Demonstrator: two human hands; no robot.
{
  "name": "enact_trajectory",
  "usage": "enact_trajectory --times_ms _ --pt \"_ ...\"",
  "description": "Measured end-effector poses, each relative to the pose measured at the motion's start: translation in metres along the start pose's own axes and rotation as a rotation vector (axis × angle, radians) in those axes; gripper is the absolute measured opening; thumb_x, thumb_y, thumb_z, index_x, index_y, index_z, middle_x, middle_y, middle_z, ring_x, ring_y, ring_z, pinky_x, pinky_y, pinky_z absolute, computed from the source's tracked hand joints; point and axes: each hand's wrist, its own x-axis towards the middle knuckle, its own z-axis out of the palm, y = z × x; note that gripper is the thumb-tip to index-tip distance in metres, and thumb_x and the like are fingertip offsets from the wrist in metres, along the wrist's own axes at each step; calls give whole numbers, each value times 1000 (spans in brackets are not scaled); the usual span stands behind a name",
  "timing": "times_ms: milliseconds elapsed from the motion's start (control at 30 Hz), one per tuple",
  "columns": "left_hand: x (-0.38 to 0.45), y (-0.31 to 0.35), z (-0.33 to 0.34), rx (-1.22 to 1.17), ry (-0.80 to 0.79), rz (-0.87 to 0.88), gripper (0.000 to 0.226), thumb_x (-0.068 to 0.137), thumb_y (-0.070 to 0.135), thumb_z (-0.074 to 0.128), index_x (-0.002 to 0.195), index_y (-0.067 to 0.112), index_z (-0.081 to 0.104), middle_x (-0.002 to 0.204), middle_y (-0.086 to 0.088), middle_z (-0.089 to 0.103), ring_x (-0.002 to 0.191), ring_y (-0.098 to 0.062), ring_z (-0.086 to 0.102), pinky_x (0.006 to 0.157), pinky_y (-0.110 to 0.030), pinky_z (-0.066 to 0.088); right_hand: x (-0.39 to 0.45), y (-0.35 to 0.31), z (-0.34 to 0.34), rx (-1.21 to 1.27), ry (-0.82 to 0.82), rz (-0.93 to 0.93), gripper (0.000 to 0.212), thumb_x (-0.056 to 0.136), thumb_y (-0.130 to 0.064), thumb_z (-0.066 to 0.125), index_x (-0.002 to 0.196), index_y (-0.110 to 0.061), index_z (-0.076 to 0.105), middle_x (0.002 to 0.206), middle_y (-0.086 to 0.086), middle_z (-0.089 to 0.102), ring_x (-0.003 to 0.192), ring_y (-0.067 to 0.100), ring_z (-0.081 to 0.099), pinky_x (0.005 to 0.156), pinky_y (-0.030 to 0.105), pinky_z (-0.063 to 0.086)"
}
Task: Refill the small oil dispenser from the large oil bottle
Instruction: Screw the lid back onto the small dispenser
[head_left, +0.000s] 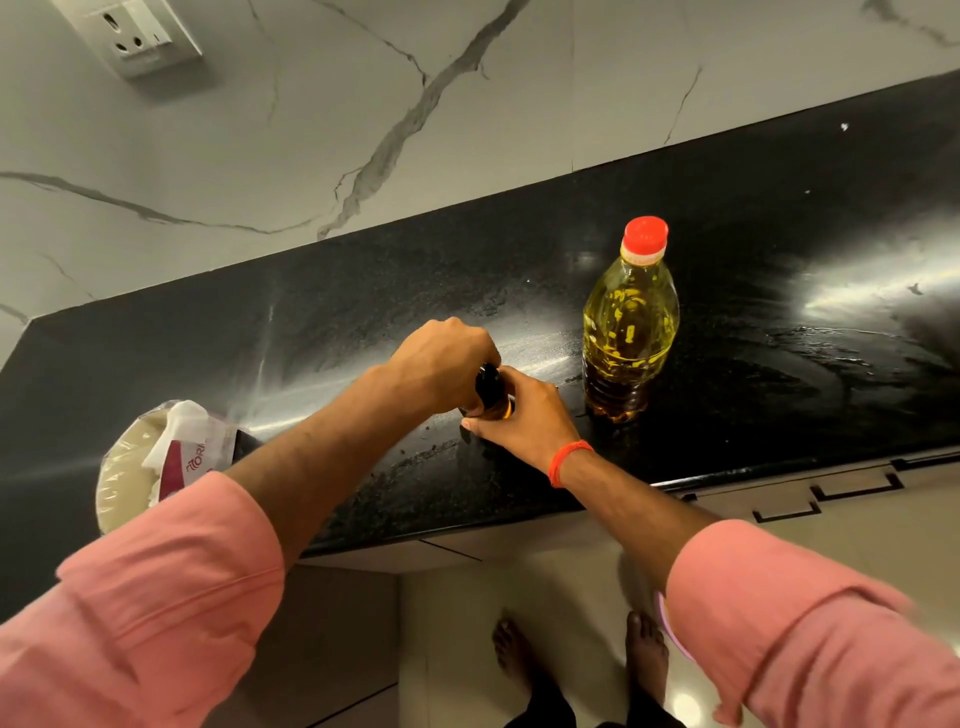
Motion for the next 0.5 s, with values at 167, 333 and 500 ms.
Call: enact_trajectory --times_ms 167,333,500 --pt "-1 3 9 -47 -23 -102 69 78 55 80 133 22 54 108 -3 71 94 -26 68 71 -40 59 -1 -1 1 17 4 -15 56 69 -38 89 119 -31 65 106 -10 75 102 10 68 94 36 57" --pt "5 12 17 -29 46 -264 63 85 75 59 68 16 44 64 -1 51 52 -16 48 43 -28 33 -1 0 0 18 -2 -6 54 68 -37 89 118 -32 67 98 -10 75 98 12 70 90 38 59" --pt "7 9 21 -39 110 -248 59 89 64 63 63 17 39 61 -1 47 50 -16 45 44 -29 31 -1 -1 0 -6 -3 -9 56 68 -39 88 119 -31 66 100 -8 75 98 14 70 89 38 59"
